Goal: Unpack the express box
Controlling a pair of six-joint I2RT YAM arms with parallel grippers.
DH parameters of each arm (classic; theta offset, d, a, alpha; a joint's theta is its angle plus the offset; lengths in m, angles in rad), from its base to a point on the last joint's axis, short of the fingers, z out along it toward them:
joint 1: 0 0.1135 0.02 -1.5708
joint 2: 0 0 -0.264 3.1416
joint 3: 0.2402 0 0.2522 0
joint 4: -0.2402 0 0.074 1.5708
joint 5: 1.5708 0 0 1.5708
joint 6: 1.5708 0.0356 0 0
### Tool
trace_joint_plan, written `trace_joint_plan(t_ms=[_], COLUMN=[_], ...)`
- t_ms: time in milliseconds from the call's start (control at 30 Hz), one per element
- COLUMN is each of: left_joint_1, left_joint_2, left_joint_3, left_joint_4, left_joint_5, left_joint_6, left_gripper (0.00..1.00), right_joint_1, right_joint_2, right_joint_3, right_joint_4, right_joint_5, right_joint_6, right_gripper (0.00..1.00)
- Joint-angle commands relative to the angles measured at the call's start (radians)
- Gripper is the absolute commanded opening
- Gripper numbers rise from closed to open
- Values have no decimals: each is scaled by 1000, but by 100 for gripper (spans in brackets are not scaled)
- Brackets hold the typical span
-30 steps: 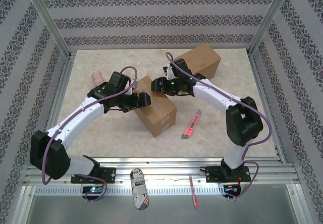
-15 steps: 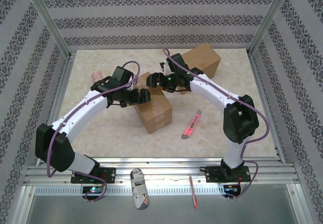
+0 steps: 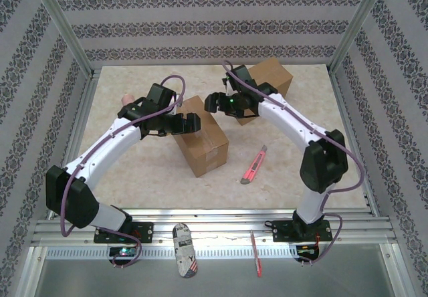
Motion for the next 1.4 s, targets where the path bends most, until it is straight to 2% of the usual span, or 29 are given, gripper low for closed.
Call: trace_joint_plan(t_ms=[0, 267, 467, 733, 1033, 1367], left_joint_1=[-6, -6, -6, -6, -6, -6], left_joint_2=[-58, -105, -128, -130, -124, -106], left_joint_3=[22, 18, 31, 57, 63, 76], left_joint_4=[-16, 25, 22, -23, -41, -50], left_joint_5=[-31, -12, -2, -13, -13, -10], left_joint_6=[61, 99, 109, 127, 136, 140], left_gripper=[94, 95, 94, 92, 91, 90], right_joint_1=[-1, 21, 62, 108, 132, 134], right_joint_2=[-143, -396, -468, -422, -294, -248], right_joint_3=[-56, -313, -480, -706, -721, -759], right_joint_4=[-101, -260, -314, -119, -46, -12], right_joint_5=[150, 342, 347, 243, 224, 221], right_joint_6=[-11, 110, 267, 426, 460, 477], right_gripper=[79, 76, 75, 71, 70, 68])
